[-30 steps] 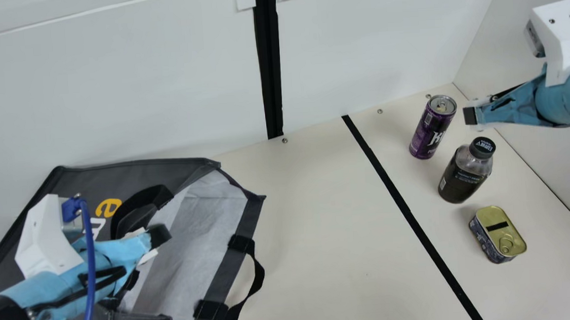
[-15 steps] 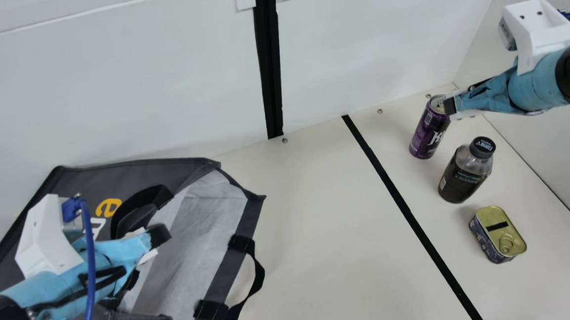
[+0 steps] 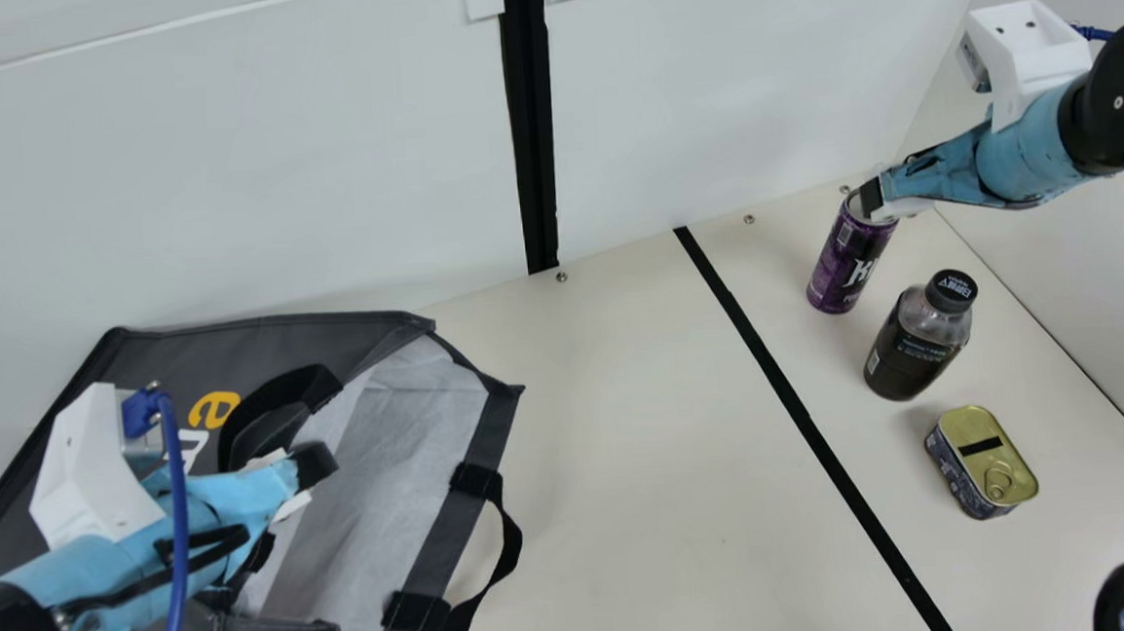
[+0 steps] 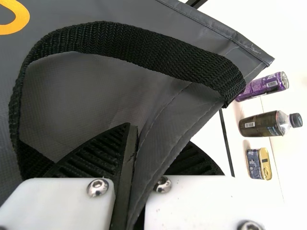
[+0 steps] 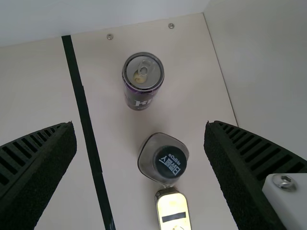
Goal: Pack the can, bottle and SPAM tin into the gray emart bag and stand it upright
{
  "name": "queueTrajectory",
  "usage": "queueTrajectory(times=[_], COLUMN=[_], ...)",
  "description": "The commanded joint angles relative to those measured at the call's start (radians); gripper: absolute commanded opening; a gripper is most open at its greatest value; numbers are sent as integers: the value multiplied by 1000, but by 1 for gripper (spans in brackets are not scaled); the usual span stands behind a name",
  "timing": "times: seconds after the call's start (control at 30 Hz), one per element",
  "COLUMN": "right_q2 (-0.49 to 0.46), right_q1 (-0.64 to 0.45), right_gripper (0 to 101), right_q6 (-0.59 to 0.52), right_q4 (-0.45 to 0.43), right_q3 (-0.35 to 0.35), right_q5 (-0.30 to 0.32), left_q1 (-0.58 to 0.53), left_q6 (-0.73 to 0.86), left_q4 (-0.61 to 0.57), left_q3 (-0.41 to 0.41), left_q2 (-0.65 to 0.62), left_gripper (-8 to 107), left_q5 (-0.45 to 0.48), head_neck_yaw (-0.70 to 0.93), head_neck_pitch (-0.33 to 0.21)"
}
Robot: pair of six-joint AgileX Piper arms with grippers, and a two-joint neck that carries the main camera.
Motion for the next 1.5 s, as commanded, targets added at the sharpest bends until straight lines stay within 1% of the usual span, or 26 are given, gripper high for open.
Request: queueTrajectory(times=[0.0,0.8,1.47], right_q2=[16,201,349], right_q1=[-1,1,12], right_gripper=[95,95,95], right_q6=[4,-4,2], right_q4=[2,9,3], right_q3=[-8,-130,-214], right_q5=[2,2,2], left_q1=[0,0,0], left_q6=[0,0,0], left_q4=[0,0,0], left_q3=[0,0,0], left_q2=[0,0,0], left_gripper=[-8,-8,-8], left_q5=[0,0,0], head_neck_yaw=[-2,-2,-2], head_neck_pitch=[-23,-23,-23])
